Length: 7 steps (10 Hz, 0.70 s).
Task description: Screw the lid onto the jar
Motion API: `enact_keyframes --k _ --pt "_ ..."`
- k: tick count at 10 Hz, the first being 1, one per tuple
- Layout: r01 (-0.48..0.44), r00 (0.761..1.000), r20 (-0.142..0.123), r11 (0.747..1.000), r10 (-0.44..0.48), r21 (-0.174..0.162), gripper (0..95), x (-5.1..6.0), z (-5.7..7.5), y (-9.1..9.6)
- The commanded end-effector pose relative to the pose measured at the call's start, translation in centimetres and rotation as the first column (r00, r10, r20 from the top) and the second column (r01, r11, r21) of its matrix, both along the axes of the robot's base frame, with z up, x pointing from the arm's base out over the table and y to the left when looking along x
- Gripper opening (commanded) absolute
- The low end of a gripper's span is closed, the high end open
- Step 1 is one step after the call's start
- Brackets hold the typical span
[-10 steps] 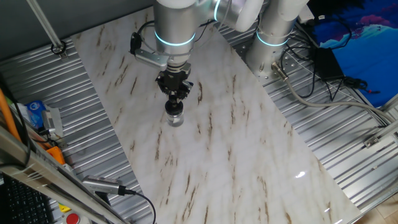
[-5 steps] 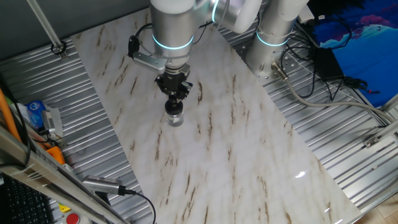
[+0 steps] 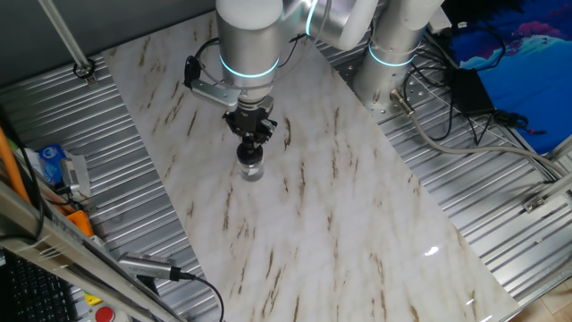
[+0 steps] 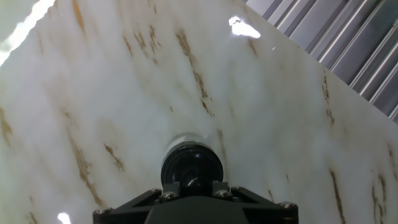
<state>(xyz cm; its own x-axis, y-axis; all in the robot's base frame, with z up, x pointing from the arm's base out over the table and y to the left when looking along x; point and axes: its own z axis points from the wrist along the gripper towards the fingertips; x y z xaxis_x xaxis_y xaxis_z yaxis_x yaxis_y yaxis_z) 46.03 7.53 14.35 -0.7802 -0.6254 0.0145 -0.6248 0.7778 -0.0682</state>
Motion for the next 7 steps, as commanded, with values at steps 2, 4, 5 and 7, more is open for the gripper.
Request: enact_keyframes --k 2,4,5,7 --pt "0.001 1.0 0.002 1.0 -0.001 -0.006 0.0 0.16 -0.03 0.15" --pt "0.0 1.0 0.002 1.0 0.0 -0.007 0.0 0.26 -0.11 0.3" --pt "-0.001 1.0 0.002 1.0 0.001 -0.008 0.0 0.3 -0.14 0.37" --pt "-0.003 1.0 0.002 1.0 0.003 -0.009 0.0 0.31 -0.16 0.39"
